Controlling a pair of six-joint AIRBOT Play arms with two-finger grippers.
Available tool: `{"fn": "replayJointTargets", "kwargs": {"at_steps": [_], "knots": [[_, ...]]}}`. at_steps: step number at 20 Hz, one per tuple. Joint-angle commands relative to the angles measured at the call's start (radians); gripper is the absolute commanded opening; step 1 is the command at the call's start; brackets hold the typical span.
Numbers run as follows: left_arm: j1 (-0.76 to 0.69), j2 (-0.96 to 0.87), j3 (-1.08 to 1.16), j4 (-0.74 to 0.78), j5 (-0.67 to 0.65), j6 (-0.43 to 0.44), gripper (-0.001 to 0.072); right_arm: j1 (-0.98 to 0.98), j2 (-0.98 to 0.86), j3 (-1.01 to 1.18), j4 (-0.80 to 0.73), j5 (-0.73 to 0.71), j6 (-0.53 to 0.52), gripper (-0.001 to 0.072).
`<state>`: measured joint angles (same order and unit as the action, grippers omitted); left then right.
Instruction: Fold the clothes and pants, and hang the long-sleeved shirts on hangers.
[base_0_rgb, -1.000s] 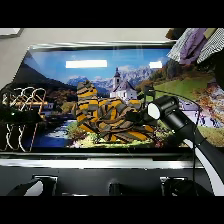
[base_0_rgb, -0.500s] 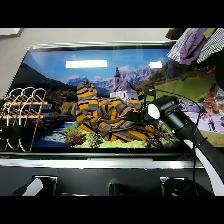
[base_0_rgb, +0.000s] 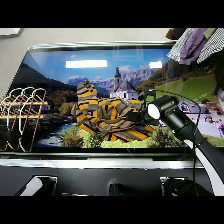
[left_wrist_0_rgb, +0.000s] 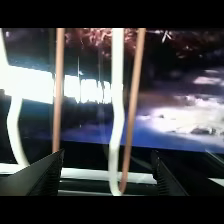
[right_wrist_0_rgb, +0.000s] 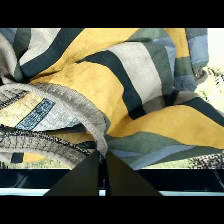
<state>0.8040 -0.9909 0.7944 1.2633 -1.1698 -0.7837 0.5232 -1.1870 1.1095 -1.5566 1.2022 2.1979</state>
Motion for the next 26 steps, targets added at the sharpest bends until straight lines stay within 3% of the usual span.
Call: {"fn": "replayJointTargets", "kwargs": {"at_steps": [1,3,26], "knots": [[0.030,0.000,-0.038,-0.019,0.047,0.064,0.0608,0.001,0.000,0.000,-0.001,0.000,0.002,0.0034],[0.030,0.000,-0.080,-0.018,0.063,0.097,0.0603,0.001,0.000,0.000,-0.001,0.000,0.002,0.0034],[0.029,-0.006,-0.267,-0.018,0.229,0.096,0.0594,0.001,0.000,0.000,0.000,0.003,0.017,0.0034]]}}
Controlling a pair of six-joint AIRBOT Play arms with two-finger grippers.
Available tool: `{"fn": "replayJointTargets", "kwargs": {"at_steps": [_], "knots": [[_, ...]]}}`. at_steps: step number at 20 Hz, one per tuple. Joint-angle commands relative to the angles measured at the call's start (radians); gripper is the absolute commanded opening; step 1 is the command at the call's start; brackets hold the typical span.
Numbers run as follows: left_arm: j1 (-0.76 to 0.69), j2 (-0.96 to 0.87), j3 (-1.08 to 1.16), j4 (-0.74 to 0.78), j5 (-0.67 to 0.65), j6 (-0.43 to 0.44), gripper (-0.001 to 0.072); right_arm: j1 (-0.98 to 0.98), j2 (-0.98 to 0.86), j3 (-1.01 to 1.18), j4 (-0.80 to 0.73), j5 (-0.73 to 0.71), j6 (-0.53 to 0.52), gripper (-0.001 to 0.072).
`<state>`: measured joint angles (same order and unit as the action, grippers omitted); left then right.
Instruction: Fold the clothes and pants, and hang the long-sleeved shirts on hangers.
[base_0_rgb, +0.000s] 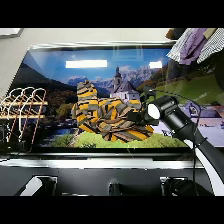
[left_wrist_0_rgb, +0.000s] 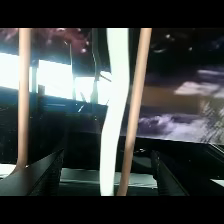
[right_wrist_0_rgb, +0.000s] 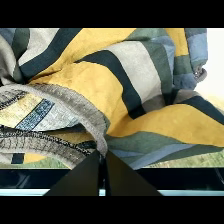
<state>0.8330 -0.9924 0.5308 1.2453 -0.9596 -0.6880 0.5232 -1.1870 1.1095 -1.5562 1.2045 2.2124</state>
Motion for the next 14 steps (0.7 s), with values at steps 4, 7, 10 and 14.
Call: {"fn": "replayJointTargets", "kwargs": {"at_steps": [4,7,10,14], "knots": [[-0.031,-0.039,-0.003,0.000,0.013,0.000,0.0445,0.001,0.000,0.000,-0.001,0.000,0.010,0.0034],[-0.075,-0.052,-0.003,0.000,0.010,0.000,0.0361,0.001,0.000,0.000,-0.001,0.000,0.010,0.0034],[-0.087,-0.058,-0.004,0.001,0.009,0.000,0.0318,0.001,0.000,0.000,-0.001,0.001,0.010,0.0034],[-0.087,-0.060,-0.004,0.001,0.009,0.000,0.0239,0.001,0.000,0.000,0.000,0.001,0.010,0.0034]]}}
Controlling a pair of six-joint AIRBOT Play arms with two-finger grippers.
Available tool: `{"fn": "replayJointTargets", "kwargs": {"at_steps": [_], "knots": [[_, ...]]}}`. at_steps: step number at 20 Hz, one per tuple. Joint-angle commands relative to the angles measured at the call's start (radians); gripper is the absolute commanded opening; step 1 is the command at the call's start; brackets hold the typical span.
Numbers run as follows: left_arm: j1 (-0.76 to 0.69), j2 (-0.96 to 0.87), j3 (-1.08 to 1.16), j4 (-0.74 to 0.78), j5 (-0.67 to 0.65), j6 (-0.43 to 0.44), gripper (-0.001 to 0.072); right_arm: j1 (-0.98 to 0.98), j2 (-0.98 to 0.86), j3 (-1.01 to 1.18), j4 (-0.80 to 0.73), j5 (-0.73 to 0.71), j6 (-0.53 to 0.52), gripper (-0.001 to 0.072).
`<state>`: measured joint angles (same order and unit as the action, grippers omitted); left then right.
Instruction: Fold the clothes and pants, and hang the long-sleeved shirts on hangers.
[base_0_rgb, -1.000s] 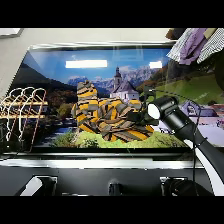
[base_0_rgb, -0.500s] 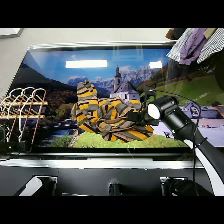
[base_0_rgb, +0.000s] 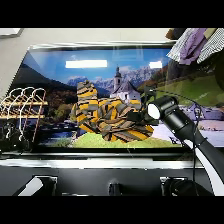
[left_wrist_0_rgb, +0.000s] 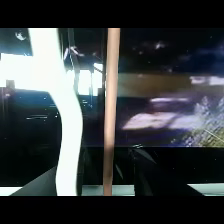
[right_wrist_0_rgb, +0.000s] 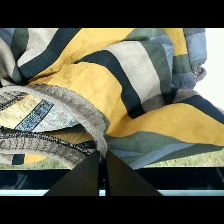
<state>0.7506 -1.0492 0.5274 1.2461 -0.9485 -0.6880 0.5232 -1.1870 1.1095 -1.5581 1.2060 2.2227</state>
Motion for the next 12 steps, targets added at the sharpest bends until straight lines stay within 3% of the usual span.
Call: {"fn": "replayJointTargets", "kwargs": {"at_steps": [1,4,10,12], "knots": [[-0.004,-0.003,0.000,0.000,-0.008,0.000,0.0120,0.001,0.000,0.000,0.001,-0.001,0.000,0.0034],[-0.004,-0.002,0.001,-0.002,-0.019,0.000,0.0030,0.001,0.000,0.000,0.002,0.005,0.000,0.0034],[-0.004,0.010,0.050,-0.136,-0.046,-0.005,0.0027,0.001,0.000,0.000,0.001,0.007,0.000,0.0034],[-0.004,0.035,0.101,-0.186,-0.061,-0.044,0.0027,0.001,0.000,0.000,0.001,0.007,-0.001,0.0034]]}}
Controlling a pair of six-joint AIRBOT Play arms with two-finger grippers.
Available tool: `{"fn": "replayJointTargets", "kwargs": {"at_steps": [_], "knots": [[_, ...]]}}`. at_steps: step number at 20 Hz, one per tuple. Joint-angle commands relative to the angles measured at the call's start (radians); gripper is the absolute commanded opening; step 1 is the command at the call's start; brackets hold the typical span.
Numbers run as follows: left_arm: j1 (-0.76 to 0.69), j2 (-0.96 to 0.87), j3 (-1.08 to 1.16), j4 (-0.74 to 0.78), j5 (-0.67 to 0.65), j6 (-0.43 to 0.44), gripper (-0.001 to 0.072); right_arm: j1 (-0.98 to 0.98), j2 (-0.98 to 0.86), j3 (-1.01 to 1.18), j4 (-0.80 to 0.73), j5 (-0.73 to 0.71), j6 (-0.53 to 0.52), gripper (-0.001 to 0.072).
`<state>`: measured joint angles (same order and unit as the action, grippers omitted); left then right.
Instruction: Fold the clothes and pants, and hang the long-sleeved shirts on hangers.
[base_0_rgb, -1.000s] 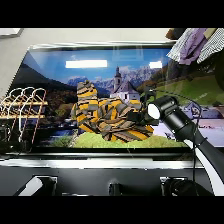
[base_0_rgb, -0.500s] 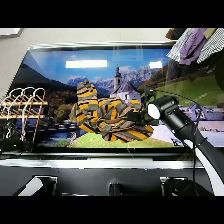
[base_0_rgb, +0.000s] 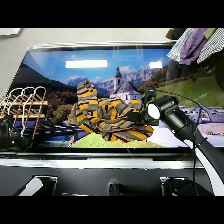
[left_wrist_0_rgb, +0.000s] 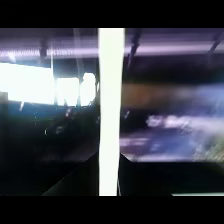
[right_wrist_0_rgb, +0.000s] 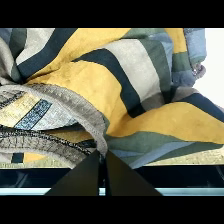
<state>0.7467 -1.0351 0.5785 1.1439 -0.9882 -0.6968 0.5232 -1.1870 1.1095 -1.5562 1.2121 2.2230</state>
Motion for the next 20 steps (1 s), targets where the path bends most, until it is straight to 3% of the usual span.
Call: {"fn": "replayJointTargets", "kwargs": {"at_steps": [1,5,14,20], "knots": [[0.000,0.038,0.076,-0.100,-0.021,-0.058,0.0026,0.001,0.000,0.000,-0.002,0.001,-0.001,0.0034],[-0.003,0.104,0.191,-0.117,-0.035,-0.124,0.0026,0.001,0.000,0.000,-0.003,-0.007,-0.001,0.0034],[-0.195,0.206,0.513,-0.137,-0.042,-0.100,0.0024,-0.001,0.001,0.000,-0.081,-0.002,-0.002,0.0034],[-0.413,0.371,0.311,-0.168,-0.269,-0.028,0.0023,-0.001,0.001,0.001,-0.182,0.067,-0.082,0.0034]]}}
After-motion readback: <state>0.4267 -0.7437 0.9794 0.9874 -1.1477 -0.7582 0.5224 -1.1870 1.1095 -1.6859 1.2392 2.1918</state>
